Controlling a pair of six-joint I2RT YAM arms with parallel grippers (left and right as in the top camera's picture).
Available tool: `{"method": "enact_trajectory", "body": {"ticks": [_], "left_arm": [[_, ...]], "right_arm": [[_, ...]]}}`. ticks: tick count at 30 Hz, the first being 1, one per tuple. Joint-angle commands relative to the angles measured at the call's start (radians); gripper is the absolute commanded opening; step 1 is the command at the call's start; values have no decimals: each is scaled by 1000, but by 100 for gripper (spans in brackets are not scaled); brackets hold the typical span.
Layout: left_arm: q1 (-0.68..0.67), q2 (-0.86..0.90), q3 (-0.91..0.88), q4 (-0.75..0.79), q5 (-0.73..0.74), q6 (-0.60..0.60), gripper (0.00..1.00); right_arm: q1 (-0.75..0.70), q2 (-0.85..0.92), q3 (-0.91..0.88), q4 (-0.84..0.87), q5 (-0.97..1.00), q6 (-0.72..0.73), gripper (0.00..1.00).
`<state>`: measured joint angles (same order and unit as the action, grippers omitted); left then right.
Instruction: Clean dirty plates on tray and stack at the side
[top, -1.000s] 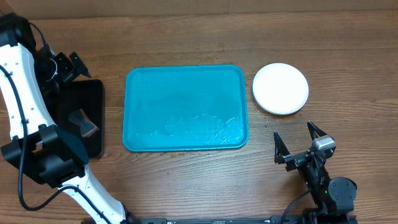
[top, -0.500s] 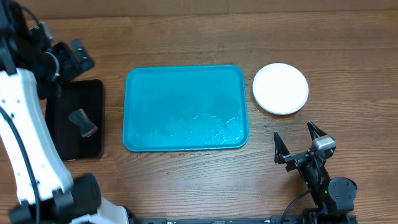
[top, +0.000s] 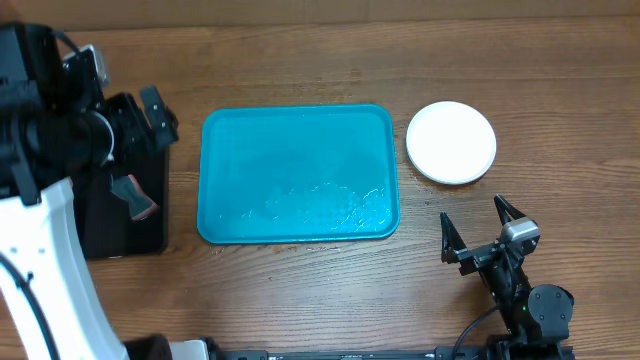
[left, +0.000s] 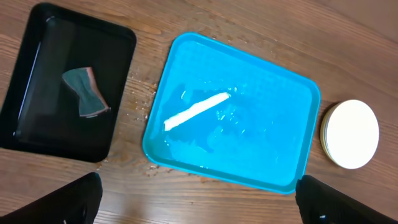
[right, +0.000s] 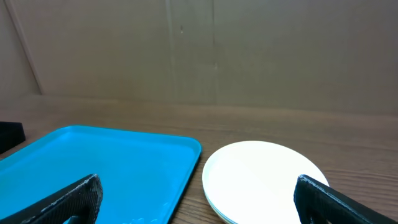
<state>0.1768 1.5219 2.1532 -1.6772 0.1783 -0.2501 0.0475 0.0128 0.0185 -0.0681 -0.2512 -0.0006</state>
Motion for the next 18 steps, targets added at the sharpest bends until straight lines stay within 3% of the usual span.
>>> {"method": "enact_trajectory", "body": {"ticks": [1,11,18], "left_arm": [[-31,-96,-90,37,-33,30,100],[-78,-457,-681,398,-24,115,100],[-86,-761,-1148,782,8,153,100]], "right_arm": [[4,-10,-11,7,7,0,100],[4,-10,-10,7,7,0,100],[4,-10,-11,7,7,0,100]]}}
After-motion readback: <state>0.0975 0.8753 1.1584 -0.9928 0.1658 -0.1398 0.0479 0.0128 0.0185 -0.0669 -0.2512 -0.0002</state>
